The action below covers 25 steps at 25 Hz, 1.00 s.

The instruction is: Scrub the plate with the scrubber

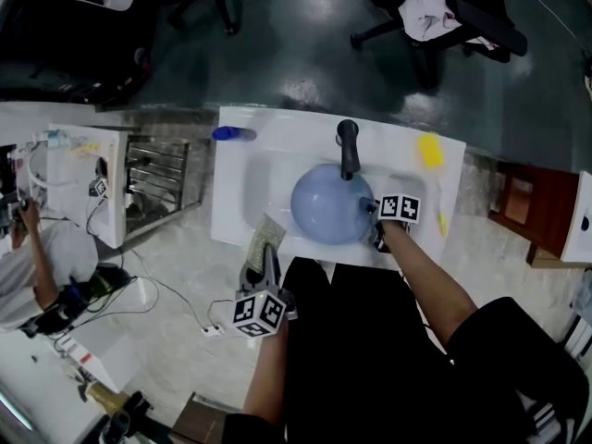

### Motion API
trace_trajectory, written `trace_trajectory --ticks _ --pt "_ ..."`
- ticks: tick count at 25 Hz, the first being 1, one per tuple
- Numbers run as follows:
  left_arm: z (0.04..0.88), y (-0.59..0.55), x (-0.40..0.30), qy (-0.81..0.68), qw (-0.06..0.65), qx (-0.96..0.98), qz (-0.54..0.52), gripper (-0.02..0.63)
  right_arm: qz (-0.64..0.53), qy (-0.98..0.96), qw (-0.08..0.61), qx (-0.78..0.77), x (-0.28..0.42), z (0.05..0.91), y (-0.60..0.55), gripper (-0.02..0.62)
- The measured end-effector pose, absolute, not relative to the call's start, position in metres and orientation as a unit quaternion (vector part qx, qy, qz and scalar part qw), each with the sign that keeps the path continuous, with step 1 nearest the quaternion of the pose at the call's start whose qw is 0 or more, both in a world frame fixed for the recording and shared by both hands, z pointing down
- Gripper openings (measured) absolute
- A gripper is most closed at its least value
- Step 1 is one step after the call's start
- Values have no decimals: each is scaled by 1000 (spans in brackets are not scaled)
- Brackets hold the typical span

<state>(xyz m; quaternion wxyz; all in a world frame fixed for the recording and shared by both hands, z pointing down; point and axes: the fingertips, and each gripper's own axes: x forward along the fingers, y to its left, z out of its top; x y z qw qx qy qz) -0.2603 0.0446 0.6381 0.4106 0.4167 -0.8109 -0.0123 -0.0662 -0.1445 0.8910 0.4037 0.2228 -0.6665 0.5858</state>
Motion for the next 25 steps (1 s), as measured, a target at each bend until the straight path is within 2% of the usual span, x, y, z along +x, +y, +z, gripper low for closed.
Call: trace_trajectory --ticks 3,5,11,19,25 --pt "637 45 -262 -811 410 417 -9 60 597 -658 404 220 -70 894 -140 72" --pt "638 45 -262 -810 410 419 -9 60 610 -650 399 214 -72 896 -135 72" --pt "638 46 -264 -806 409 428 0 60 642 -650 350 208 -86 881 -138 26" --pt "638 38 -275 -776 397 490 18 60 619 -690 297 230 -93 839 -148 20" --pt "635 22 -271 -693 398 599 50 60 593 -713 261 266 -94 792 -130 20"
